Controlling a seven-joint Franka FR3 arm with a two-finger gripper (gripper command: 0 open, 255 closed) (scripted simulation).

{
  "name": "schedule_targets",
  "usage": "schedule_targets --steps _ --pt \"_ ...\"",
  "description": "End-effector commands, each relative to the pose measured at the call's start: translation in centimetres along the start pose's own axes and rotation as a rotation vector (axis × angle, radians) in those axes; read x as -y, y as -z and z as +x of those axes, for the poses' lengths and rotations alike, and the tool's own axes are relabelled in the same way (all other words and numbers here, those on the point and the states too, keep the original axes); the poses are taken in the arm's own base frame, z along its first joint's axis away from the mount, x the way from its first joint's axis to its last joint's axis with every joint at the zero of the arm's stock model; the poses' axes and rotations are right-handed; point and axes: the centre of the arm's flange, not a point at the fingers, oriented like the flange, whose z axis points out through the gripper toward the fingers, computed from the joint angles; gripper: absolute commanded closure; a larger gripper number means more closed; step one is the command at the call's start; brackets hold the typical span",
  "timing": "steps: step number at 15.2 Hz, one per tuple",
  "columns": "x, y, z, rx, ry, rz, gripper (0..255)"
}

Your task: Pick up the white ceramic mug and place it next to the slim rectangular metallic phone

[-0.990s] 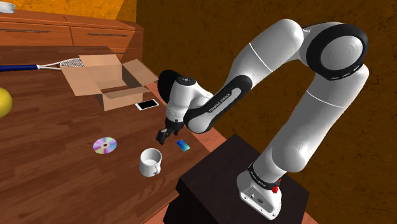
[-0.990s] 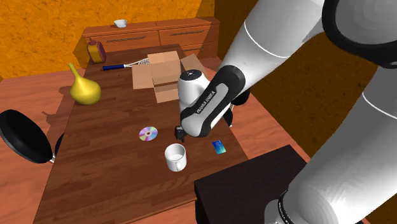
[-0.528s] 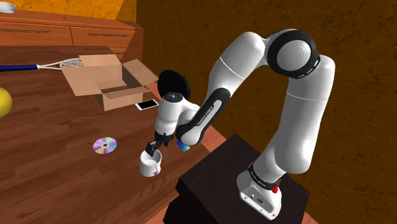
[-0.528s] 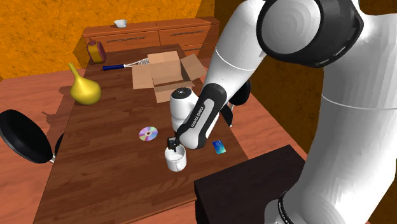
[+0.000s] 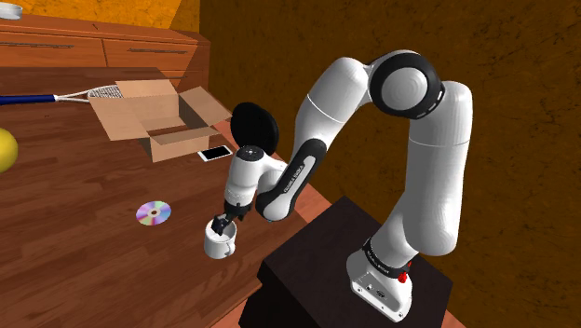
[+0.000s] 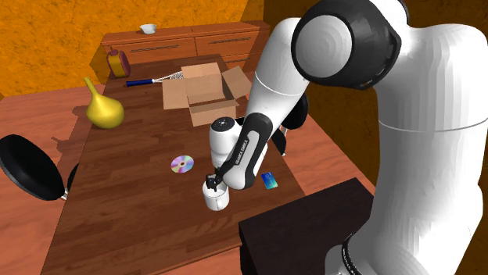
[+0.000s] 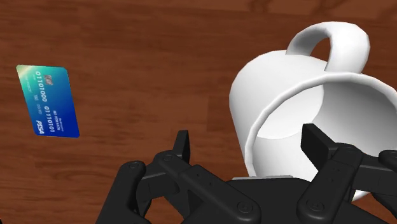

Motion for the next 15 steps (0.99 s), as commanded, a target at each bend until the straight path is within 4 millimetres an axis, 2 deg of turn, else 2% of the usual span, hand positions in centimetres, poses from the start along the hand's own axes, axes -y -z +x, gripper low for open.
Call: schedule_targets --steps 1,6,7,15 --pt "0.0 -0.09 -0.02 0.0 0.0 0.0 0" --pt "0.0 -0.08 -0.02 0.0 0.0 0.0 0" --pt "0.0 -0.08 -0.02 0.0 0.0 0.0 255" --pt "0.0 -0.08 -0.01 0.0 0.0 0.0 255"
